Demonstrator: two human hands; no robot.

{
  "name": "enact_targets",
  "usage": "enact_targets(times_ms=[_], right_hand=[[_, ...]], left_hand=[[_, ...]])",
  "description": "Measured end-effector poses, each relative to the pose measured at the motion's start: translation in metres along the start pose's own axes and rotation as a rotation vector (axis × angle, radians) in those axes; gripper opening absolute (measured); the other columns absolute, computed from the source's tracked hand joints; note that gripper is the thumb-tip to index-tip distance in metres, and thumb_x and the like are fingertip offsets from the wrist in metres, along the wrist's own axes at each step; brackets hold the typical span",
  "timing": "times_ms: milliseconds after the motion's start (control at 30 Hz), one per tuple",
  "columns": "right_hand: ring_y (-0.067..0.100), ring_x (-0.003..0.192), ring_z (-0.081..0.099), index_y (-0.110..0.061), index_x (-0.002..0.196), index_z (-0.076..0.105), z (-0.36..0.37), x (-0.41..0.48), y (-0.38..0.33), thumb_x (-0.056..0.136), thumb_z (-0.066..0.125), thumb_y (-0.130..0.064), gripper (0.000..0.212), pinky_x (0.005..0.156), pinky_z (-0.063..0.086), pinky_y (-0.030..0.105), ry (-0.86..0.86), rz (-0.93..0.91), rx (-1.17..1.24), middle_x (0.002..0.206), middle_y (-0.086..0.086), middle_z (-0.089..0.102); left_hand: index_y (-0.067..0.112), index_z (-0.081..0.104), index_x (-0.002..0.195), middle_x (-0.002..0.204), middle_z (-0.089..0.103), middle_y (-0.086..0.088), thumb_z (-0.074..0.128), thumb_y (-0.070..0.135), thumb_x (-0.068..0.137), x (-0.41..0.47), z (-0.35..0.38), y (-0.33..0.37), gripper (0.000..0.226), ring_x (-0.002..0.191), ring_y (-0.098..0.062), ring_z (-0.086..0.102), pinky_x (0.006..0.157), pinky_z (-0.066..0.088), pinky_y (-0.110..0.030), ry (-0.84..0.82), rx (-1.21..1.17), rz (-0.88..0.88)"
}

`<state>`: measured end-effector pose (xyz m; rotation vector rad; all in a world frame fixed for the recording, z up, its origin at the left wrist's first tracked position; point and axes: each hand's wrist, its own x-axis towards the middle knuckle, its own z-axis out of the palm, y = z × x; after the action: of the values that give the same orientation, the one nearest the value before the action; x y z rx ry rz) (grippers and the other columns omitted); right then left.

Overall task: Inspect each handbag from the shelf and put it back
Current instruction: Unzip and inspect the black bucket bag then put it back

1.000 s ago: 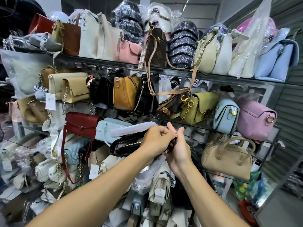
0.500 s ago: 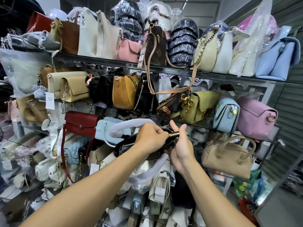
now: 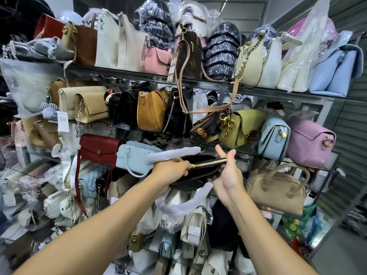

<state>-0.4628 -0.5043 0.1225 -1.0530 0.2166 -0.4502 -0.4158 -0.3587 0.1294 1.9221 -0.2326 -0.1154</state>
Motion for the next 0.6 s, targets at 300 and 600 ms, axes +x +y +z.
enact_targets(times_ms=[300,600], right_hand=[[0.017,0.098,0.066,-0.025,0.147,0.053,-0.006,0.003,-0.007,0.108,0.02,-0.056,0.06,0.072,0.053,0.037,0.021,-0.01,0.033,0.108,-0.002,0.068],[0.024,0.101,0.066,-0.024,0.142,0.06,-0.016,0.008,-0.008,0.108,0.024,-0.056,0.059,0.101,0.05,0.062,0.106,-0.02,0.063,0.108,-0.001,0.07]], left_hand=[[0.013,0.067,0.068,0.062,0.06,0.003,0.069,0.022,0.092,-0.003,-0.012,-0.017,0.026,0.065,-0.011,0.05,0.06,0.039,-0.022,0.032,-0.082,0.042],[0.021,0.061,0.072,0.074,0.06,0.008,0.064,0.028,0.093,0.005,-0.028,-0.028,0.023,0.081,-0.02,0.06,0.078,0.052,-0.034,0.122,0.305,0.144]])
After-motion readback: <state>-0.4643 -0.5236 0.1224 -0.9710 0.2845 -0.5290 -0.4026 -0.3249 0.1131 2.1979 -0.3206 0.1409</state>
